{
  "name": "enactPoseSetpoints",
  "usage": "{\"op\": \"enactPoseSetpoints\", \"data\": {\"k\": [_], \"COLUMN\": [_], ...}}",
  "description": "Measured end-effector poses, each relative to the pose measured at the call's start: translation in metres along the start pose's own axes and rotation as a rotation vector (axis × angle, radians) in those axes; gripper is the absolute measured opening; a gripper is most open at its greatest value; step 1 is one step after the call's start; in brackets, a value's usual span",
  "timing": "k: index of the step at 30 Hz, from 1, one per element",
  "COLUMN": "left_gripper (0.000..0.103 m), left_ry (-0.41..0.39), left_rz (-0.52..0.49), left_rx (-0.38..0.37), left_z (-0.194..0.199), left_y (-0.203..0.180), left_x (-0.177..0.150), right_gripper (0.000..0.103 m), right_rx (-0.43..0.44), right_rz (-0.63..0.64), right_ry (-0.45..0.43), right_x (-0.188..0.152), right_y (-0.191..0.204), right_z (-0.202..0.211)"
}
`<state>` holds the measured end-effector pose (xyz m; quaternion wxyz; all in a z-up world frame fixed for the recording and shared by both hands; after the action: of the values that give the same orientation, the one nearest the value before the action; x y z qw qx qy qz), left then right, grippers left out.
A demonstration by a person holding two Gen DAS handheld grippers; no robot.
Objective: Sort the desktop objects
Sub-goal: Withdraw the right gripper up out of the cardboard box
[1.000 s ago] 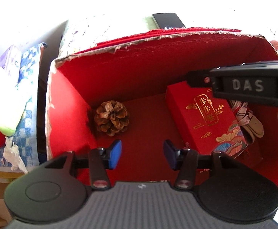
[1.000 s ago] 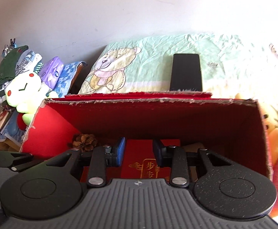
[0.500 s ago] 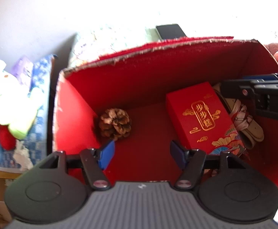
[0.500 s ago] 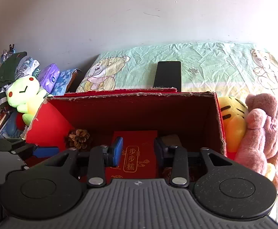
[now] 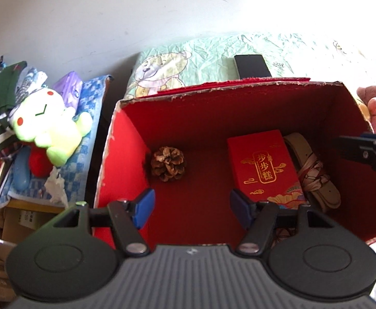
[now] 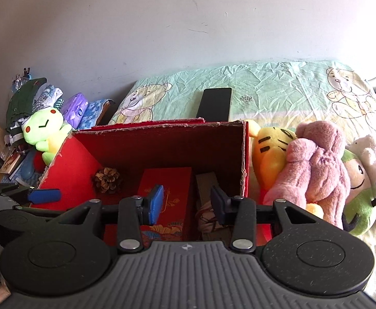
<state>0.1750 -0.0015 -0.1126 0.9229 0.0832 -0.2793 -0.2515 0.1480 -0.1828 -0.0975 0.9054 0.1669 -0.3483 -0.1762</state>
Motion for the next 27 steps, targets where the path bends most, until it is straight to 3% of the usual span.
{"op": "enactPoseSetpoints", "data": {"k": [2, 6, 10, 15, 23, 25, 27], "left_gripper": [0.07, 0.07, 0.07, 0.07, 0.07, 0.07, 0.069], "left_ry": [0.009, 0.017, 0.033, -0.004, -0.047, -0.032, -0.02], "left_rz": [0.015, 0.056, 0.089, 0.132, 0.168, 0.185, 0.2], "left_rx": [0.026, 0.056, 0.075, 0.118, 0.111, 0.099, 0.087], "left_z": [0.006, 0.016, 0.025, 0.047, 0.084, 0.085, 0.087], "left_y": [-0.002, -0.008, -0.016, -0.018, -0.019, -0.022, -0.026], "left_x": [-0.005, -0.016, -0.027, -0.04, -0.06, -0.071, -0.084], "right_gripper": [0.044, 0.055, 0.058, 0.058, 0.055, 0.053, 0.045], "right_rx": [-0.001, 0.037, 0.063, 0.114, 0.137, 0.149, 0.183], "right_rz": [0.026, 0.044, 0.061, 0.05, 0.033, 0.023, -0.005], "right_ry": [-0.015, -0.01, 0.001, 0.052, 0.079, 0.082, 0.104], "right_x": [-0.003, -0.012, -0.022, -0.042, -0.062, -0.067, -0.075], "right_y": [-0.002, -0.005, -0.007, -0.014, -0.025, -0.027, -0.028], "right_z": [0.009, 0.027, 0.041, 0.054, 0.053, 0.053, 0.053]}}
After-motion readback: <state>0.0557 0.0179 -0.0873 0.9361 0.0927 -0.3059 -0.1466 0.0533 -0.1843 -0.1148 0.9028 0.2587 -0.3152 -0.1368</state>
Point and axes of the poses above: each gripper's, at about its wrist camera, not at the fingertips, and z roughly against the way its jaws point, y to its left, x to its top, the point moved 9 cm from there along -z, roughly the way its jaws point, and after that the axes turned 14 degrees about -z, right-handed, at the moved point
